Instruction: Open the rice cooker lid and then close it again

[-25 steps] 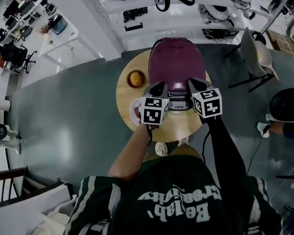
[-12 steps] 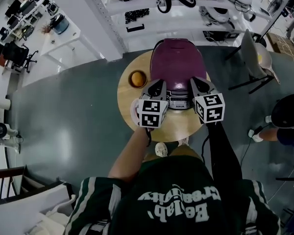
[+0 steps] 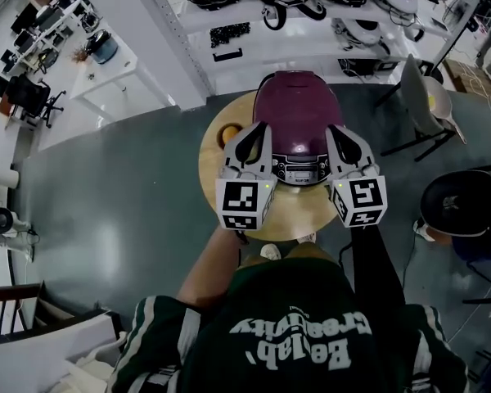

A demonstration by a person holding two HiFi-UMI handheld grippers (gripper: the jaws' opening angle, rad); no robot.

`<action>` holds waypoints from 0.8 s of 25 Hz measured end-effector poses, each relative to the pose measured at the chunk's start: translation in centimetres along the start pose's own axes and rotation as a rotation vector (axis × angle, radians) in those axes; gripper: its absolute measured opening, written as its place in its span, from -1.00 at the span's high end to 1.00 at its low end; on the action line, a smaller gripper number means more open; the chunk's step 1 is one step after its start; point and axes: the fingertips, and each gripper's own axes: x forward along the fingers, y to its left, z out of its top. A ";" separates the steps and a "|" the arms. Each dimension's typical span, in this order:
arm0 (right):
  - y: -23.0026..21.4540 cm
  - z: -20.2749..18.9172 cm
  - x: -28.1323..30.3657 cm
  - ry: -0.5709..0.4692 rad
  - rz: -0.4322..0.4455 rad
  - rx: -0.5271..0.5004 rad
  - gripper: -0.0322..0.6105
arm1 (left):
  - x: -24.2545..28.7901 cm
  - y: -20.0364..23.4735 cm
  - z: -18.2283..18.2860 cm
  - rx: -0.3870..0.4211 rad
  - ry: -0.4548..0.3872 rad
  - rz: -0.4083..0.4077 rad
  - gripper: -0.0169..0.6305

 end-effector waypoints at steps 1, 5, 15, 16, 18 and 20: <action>0.0 0.6 -0.2 -0.014 -0.006 -0.009 0.89 | -0.3 0.1 0.7 0.010 -0.019 0.002 0.92; 0.0 2.1 -0.8 -0.054 -0.027 -0.028 0.89 | -1.3 0.4 2.4 0.019 -0.060 0.013 0.94; 0.3 2.7 -1.1 -0.056 -0.024 -0.029 0.89 | -2.3 1.4 3.8 0.041 -0.097 0.045 0.95; 0.3 2.7 -1.1 -0.056 -0.024 -0.031 0.89 | -2.3 1.5 3.9 0.043 -0.098 0.048 0.95; 0.4 2.8 -1.0 -0.057 -0.022 -0.030 0.89 | -2.5 1.7 4.1 0.046 -0.103 0.049 0.95; 0.6 2.6 -1.1 -0.059 -0.017 -0.021 0.89 | -2.8 1.5 4.0 0.051 -0.100 0.044 0.95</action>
